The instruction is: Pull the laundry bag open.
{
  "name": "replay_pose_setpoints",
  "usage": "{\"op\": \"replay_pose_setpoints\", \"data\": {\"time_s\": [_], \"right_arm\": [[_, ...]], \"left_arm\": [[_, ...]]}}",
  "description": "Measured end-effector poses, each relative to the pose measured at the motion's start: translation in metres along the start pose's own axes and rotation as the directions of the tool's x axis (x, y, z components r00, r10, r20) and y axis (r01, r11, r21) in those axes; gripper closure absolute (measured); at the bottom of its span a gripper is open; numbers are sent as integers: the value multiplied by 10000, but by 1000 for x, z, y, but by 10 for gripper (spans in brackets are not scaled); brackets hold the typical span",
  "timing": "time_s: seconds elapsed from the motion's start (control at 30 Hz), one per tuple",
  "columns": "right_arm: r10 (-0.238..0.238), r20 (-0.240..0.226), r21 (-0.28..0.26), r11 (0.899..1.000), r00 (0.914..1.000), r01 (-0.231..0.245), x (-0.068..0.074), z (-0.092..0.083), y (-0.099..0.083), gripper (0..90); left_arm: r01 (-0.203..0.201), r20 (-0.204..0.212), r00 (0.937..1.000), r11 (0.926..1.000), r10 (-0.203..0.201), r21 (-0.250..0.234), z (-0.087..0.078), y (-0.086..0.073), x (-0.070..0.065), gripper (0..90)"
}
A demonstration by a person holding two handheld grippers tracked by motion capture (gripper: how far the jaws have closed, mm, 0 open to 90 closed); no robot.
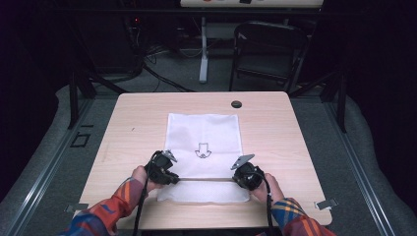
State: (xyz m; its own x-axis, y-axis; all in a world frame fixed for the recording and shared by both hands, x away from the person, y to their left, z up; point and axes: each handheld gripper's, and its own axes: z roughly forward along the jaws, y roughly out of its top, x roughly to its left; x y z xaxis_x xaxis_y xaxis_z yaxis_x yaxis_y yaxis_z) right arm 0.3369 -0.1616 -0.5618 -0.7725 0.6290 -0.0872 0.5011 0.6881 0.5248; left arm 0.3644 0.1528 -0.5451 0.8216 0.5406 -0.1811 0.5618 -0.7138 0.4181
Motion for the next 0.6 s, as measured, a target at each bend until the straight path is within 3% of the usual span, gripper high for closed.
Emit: {"op": "replay_pose_setpoints", "data": {"time_s": [0.37,0.6], "right_arm": [[31,-49,60,10000,10000,-31,0,0,1,900],[-3,-2,133,9999,10000,3,0,0,1,900]], "left_arm": [[342,-212,9992,9994,-344,-82,-11,-14,6,817],[340,-306,9989,9994,-342,-73,-16,-19,9,817]]}}
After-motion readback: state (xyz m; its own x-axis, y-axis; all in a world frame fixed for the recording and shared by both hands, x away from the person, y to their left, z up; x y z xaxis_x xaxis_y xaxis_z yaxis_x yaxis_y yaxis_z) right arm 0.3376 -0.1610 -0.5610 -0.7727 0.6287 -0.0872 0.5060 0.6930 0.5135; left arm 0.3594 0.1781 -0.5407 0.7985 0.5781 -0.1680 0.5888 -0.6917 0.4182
